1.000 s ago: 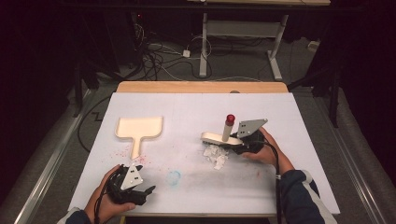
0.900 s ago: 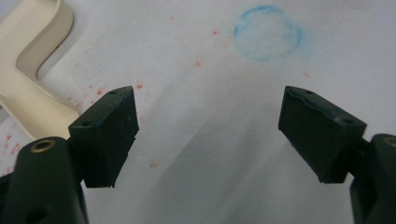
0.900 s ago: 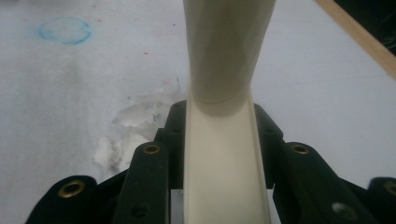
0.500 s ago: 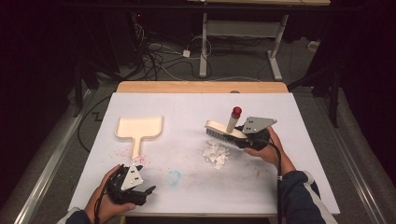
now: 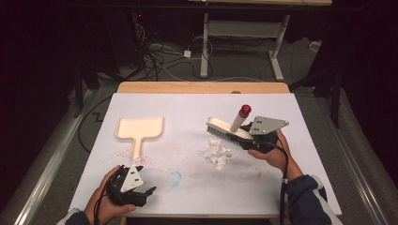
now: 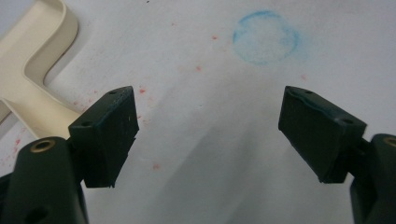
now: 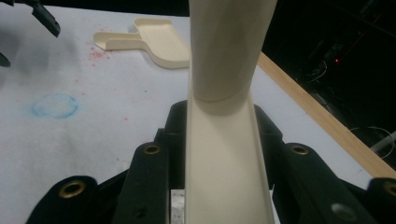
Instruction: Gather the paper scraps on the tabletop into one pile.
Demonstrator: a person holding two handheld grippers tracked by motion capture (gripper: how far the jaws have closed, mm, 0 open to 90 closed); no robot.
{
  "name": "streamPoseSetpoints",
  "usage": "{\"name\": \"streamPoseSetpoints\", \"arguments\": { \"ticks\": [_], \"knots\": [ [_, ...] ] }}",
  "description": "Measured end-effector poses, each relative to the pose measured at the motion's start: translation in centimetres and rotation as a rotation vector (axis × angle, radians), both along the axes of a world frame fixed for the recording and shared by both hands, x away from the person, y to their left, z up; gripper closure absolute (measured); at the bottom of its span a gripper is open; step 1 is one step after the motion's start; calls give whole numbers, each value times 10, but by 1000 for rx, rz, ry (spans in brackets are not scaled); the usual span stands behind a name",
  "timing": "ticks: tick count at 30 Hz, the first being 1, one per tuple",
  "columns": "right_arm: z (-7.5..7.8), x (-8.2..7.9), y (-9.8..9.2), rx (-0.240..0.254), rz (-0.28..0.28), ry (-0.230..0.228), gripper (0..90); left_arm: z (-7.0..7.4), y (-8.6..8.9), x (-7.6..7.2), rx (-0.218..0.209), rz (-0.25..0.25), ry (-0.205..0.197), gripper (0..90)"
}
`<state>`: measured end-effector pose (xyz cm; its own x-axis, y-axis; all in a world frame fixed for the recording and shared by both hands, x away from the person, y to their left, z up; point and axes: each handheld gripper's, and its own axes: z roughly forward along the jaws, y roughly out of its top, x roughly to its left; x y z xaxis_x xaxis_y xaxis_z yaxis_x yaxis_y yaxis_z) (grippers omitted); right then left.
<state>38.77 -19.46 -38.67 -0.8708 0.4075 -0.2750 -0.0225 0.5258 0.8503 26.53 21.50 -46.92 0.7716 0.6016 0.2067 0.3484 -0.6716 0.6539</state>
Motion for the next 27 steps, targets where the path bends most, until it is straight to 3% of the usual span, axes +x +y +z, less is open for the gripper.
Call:
{"name": "streamPoseSetpoints", "arguments": {
  "ticks": [4,11,18,24,27],
  "knots": [
    [7,-12,5,-4,3,15,673,1,1,-1,2,-4,-11,194],
    [6,-34,13,-21,59,99,673,2,2,-3,-5,-4,-7,194],
    [-17,-48,23,-91,151,197,674,1,1,-3,0,-8,-13,195],
    [-37,-41,26,-139,230,278,673,2,0,-3,6,-15,-6,194],
    [-42,-38,27,-153,239,284,673,2,1,-2,-1,-11,-7,194]
  ]
}}
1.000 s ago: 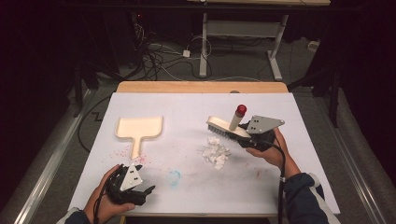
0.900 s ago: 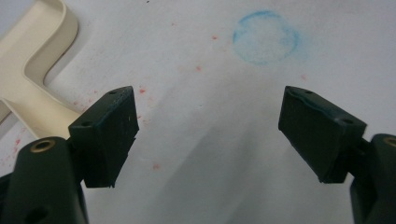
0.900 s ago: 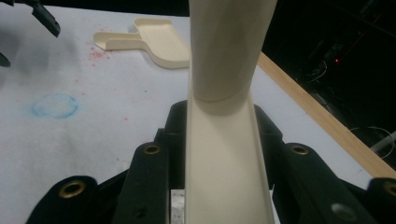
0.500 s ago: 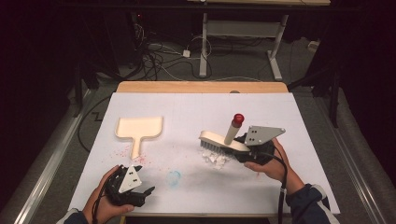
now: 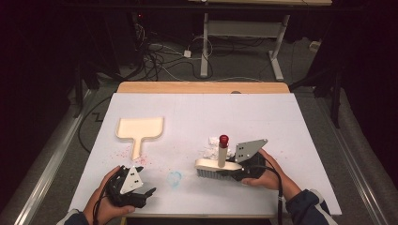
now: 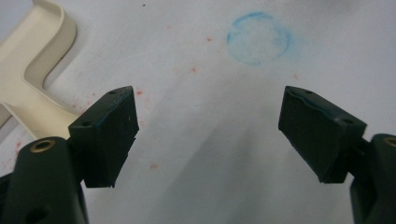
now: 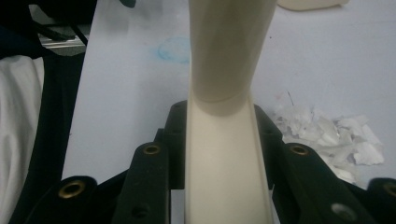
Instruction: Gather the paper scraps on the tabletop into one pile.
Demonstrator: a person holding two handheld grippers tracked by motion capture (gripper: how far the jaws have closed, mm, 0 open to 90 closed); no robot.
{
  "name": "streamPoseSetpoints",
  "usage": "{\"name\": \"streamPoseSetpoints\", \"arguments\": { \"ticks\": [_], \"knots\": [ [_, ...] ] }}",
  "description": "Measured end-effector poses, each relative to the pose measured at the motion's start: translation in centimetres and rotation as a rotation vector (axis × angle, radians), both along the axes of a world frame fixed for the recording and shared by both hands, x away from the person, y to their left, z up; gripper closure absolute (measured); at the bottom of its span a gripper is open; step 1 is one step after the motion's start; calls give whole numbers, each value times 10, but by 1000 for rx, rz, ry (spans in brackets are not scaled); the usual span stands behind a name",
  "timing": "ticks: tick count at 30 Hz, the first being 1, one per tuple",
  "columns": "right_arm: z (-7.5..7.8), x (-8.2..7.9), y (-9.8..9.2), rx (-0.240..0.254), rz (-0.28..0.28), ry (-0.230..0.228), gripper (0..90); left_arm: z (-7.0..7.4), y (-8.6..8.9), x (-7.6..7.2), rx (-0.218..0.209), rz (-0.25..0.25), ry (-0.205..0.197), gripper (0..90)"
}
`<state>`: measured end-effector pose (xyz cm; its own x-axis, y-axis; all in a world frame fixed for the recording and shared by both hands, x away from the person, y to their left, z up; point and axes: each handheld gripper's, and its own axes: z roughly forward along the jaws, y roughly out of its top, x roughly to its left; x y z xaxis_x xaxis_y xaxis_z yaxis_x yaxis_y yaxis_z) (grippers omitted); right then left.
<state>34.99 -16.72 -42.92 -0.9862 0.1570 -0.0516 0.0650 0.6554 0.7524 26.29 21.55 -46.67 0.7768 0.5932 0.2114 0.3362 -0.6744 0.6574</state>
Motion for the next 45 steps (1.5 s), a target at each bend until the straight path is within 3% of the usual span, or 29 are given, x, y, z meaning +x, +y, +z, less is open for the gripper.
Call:
{"name": "streamPoseSetpoints", "arguments": {
  "ticks": [11,17,23,35,41,45],
  "knots": [
    [-3,24,-2,10,-102,-21,674,-2,-4,1,11,-14,7,194],
    [0,28,-4,25,-140,-38,673,-3,-5,1,14,-20,9,195],
    [13,21,-7,64,-158,-52,673,-1,-4,1,11,-14,3,195],
    [44,1,-13,148,-249,-107,672,2,2,2,-6,17,-11,194],
    [58,-9,-23,190,-312,-157,672,6,12,6,-45,100,-16,195],
    [63,-15,-29,183,-360,-198,672,5,18,10,-61,148,-6,200]
  ]
}}
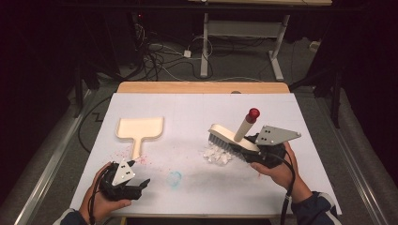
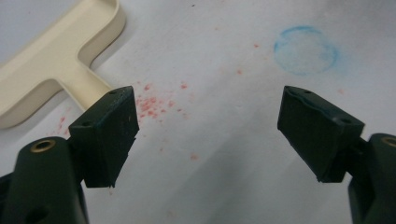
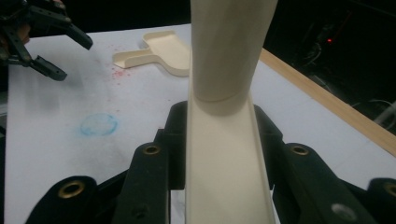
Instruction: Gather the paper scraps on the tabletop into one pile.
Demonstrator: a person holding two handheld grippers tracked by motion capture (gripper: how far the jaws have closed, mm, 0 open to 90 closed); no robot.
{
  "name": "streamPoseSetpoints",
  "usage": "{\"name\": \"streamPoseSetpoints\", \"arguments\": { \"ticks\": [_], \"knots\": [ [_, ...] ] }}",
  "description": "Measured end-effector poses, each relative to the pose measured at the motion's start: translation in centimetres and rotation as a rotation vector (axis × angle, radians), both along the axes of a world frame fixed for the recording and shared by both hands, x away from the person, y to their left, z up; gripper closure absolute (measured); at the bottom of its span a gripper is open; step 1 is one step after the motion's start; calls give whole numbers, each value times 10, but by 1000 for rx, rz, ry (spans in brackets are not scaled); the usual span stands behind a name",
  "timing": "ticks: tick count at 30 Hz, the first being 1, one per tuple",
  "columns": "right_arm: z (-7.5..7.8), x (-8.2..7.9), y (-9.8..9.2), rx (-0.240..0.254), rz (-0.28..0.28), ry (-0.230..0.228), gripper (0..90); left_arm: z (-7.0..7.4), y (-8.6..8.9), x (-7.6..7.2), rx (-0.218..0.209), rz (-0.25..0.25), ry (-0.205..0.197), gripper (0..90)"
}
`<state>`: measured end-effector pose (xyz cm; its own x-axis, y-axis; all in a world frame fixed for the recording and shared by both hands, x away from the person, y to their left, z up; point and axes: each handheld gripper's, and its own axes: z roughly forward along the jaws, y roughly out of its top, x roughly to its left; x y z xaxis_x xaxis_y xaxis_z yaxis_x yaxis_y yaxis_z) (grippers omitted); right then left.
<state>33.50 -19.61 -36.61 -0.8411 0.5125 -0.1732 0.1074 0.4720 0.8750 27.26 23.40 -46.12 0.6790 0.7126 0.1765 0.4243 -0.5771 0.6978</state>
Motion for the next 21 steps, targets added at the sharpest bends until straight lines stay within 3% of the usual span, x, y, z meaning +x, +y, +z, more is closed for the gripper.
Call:
{"name": "streamPoseSetpoints", "arguments": {
  "ticks": [7,11,21],
  "knots": [
    [0,-7,-10,-13,-71,-12,672,-1,7,5,-2,47,5,202],
    [-4,-12,-18,-28,-107,-9,673,-2,13,14,-40,123,31,202],
    [-18,-19,-38,-52,-210,16,673,-14,16,61,-90,293,115,220]
  ]
}}
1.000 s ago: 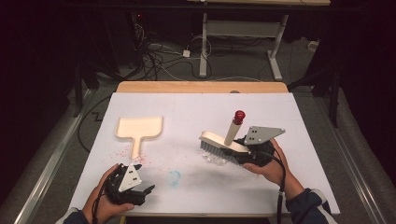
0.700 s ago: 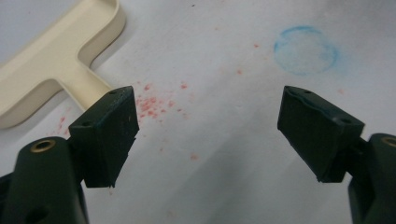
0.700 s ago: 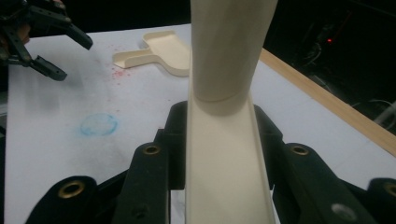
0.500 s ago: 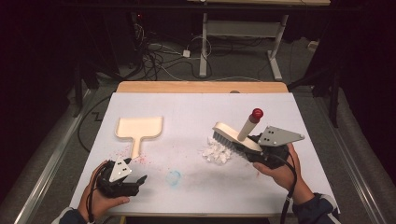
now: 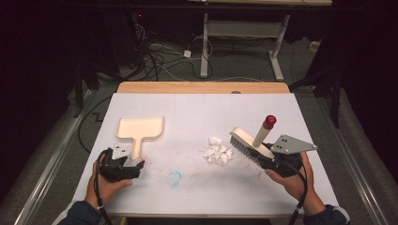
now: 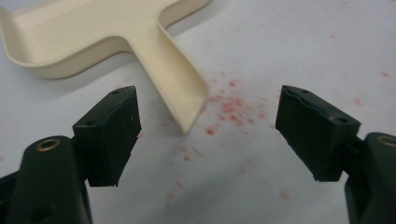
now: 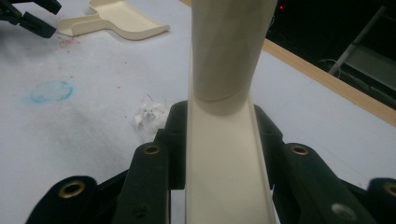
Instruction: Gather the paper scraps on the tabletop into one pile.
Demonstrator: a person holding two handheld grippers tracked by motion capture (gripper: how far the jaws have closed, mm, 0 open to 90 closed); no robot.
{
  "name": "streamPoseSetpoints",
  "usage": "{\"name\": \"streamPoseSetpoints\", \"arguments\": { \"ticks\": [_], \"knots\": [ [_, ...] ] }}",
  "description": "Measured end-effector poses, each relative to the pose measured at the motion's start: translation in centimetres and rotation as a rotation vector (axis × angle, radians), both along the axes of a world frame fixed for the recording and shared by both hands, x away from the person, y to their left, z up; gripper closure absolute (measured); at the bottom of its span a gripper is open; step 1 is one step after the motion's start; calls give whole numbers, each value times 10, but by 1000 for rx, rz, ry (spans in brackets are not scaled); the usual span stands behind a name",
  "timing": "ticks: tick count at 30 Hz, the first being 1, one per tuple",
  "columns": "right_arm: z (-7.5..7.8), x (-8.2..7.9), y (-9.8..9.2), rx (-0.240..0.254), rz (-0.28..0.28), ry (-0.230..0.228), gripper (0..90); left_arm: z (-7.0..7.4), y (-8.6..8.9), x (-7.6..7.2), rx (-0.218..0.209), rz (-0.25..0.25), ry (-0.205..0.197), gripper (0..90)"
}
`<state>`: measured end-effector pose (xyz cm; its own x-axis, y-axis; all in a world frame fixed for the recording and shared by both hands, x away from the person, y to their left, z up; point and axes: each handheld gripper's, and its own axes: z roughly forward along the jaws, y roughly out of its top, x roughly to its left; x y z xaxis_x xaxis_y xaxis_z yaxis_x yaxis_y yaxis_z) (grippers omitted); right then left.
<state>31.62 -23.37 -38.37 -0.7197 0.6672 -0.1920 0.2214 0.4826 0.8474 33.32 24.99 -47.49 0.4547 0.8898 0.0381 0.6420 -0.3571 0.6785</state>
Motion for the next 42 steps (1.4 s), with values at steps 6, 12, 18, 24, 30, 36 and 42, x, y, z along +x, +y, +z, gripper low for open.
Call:
{"name": "streamPoseSetpoints", "arguments": {
  "ticks": [6,12,18,24,30,36,42],
  "knots": [
    [-1,-2,-7,8,-27,-1,672,-8,4,35,-52,81,60,251],
    [-3,0,-8,10,-48,2,672,-12,-1,52,-62,121,73,281],
    [-5,3,-9,9,-50,5,672,-13,0,63,-79,135,59,383],
    [-6,3,-9,11,-53,10,672,-12,1,65,-65,119,58,527],
    [-7,3,-8,0,-49,9,673,-11,-1,65,-51,89,60,635],
    [-8,4,-9,0,-55,11,673,-9,-2,66,-22,69,58,639],
    [-9,6,-12,5,-69,7,673,-1,-1,61,19,35,44,642]
  ]
}}
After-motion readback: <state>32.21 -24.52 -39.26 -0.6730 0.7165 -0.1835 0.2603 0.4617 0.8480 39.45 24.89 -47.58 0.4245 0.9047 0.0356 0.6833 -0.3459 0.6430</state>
